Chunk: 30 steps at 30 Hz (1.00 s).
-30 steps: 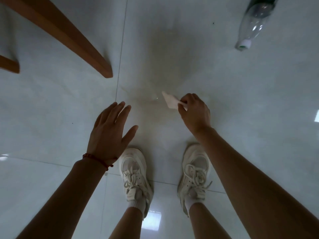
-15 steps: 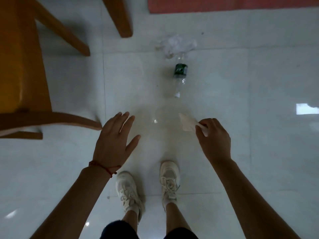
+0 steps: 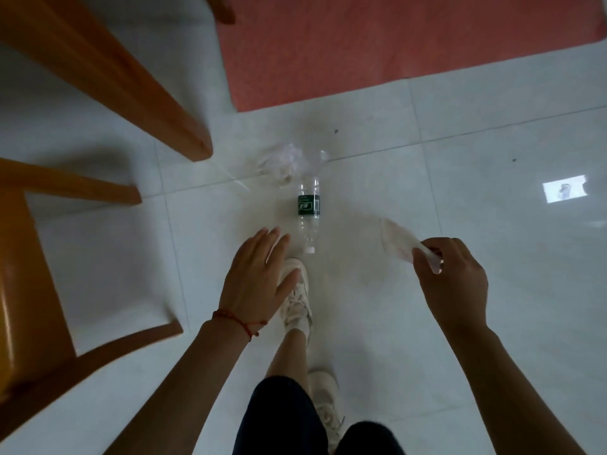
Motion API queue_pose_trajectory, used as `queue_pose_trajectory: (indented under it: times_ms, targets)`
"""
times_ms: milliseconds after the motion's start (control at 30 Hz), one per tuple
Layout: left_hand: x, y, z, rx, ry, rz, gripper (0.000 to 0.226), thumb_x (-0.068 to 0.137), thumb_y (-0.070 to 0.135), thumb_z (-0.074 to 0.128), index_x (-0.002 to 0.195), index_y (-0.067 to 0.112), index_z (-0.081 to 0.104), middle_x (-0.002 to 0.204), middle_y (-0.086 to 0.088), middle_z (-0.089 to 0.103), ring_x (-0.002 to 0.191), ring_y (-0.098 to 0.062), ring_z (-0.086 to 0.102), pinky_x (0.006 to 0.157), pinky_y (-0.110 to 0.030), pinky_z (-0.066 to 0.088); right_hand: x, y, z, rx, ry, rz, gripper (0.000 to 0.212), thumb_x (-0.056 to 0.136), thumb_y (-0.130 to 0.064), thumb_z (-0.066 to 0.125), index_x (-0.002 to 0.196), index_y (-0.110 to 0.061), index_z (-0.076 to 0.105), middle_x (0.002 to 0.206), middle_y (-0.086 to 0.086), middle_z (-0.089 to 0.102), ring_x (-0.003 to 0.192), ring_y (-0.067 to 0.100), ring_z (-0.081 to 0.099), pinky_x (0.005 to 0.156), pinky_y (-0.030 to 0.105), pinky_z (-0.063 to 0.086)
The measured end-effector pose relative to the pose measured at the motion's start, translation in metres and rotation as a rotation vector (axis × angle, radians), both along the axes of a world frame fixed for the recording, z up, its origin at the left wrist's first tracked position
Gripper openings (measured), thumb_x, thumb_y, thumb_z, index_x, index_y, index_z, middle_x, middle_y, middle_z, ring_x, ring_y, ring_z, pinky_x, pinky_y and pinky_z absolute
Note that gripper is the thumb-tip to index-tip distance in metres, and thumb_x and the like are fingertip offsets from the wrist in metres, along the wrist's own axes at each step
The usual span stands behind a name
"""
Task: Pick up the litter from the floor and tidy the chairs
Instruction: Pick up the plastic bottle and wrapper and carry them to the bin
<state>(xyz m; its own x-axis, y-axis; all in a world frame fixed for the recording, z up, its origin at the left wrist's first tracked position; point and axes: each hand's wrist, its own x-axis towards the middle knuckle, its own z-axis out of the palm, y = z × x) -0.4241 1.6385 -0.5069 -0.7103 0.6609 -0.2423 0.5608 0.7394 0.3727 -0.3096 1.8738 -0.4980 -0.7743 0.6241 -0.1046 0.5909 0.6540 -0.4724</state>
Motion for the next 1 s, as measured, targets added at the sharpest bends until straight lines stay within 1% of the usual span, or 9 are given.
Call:
queue_pose_trajectory:
  times_ms: [133,267,367,467,633,733,800,933,1000]
  targets:
    - [-0.047,0.021,-0.023,-0.002,-0.019,-0.022,0.051,0.083,0.032,0.052,0.115,-0.006,0.057,0.117,-0.026,0.06,0.111,-0.041,0.055,0.093,-0.05,0.043,-0.039,0.012,-0.016,-0.024,0.002,-0.067,0.003,0.081,-0.009,0.063,0.082,-0.006,0.061,0.081,0.01,0.062,0.06,0.02,0.049,0.057,0.029,0.036]
    - [-0.084,0.038,-0.051,-0.007,0.0,-0.035,0.049,0.081,0.027,0.057,0.115,-0.008,0.056,0.118,-0.028,0.059,0.112,-0.043,0.053,0.094,-0.051,0.042,-0.067,0.016,-0.041,-0.048,0.013,-0.081,0.004,0.081,-0.009,0.062,0.083,-0.006,0.062,0.082,0.011,0.063,0.063,0.025,0.054,0.058,0.028,0.037]
    - [-0.097,0.051,-0.077,-0.011,-0.011,-0.065,0.051,0.078,0.019,0.07,0.118,-0.009,0.054,0.12,-0.031,0.056,0.113,-0.045,0.051,0.095,-0.052,0.04,-0.078,0.018,-0.066,-0.065,0.007,-0.067,0.004,0.082,-0.01,0.061,0.083,-0.006,0.062,0.082,0.009,0.063,0.064,0.024,0.055,0.059,0.028,0.037]
    - [-0.098,0.061,-0.11,-0.039,-0.029,-0.1,0.054,0.075,0.018,0.073,0.117,-0.009,0.054,0.119,-0.031,0.057,0.112,-0.045,0.052,0.093,-0.053,0.042,-0.08,0.023,-0.097,-0.088,-0.01,-0.034,0.004,0.082,-0.011,0.062,0.084,-0.007,0.062,0.083,0.009,0.063,0.063,0.022,0.054,0.057,0.029,0.039]
    - [-0.089,0.075,-0.187,-0.088,-0.05,-0.115,0.057,0.077,0.023,0.071,0.12,-0.008,0.052,0.123,-0.031,0.054,0.114,-0.045,0.05,0.094,-0.052,0.042,-0.076,0.034,-0.155,-0.102,-0.065,0.055,0.007,0.083,-0.012,0.062,0.086,-0.006,0.062,0.084,0.008,0.063,0.064,0.018,0.052,0.055,0.027,0.039]
    - [-0.082,0.084,-0.235,-0.142,-0.089,-0.078,0.061,0.085,0.032,0.061,0.131,-0.004,0.042,0.135,-0.028,0.044,0.125,-0.042,0.04,0.102,-0.05,0.034,-0.072,0.044,-0.185,-0.102,-0.074,0.077,0.007,0.083,-0.011,0.063,0.085,-0.005,0.062,0.084,0.009,0.063,0.064,0.02,0.054,0.055,0.027,0.039]
    - [-0.079,0.091,-0.263,-0.157,-0.101,-0.012,0.064,0.086,0.035,0.058,0.134,-0.002,0.037,0.139,-0.028,0.039,0.127,-0.041,0.036,0.104,-0.049,0.031,-0.071,0.052,-0.203,-0.103,-0.074,0.088,0.007,0.083,-0.011,0.063,0.085,-0.005,0.062,0.083,0.009,0.063,0.063,0.019,0.053,0.054,0.028,0.039]
    - [-0.081,0.106,-0.307,-0.156,-0.112,0.108,0.07,0.086,0.037,0.058,0.139,0.002,0.029,0.144,-0.027,0.029,0.129,-0.04,0.032,0.101,-0.049,0.032,-0.069,0.066,-0.235,-0.107,-0.093,0.115,0.007,0.082,-0.011,0.064,0.086,-0.005,0.063,0.084,0.01,0.064,0.063,0.02,0.053,0.055,0.028,0.04]
    - [-0.083,0.114,-0.322,-0.151,-0.121,0.178,0.074,0.084,0.036,0.06,0.141,0.004,0.025,0.146,-0.027,0.025,0.126,-0.041,0.035,0.094,-0.05,0.037,-0.068,0.07,-0.246,-0.114,-0.099,0.13,0.007,0.082,-0.01,0.064,0.086,-0.004,0.063,0.084,0.011,0.064,0.063,0.023,0.056,0.055,0.03,0.042]
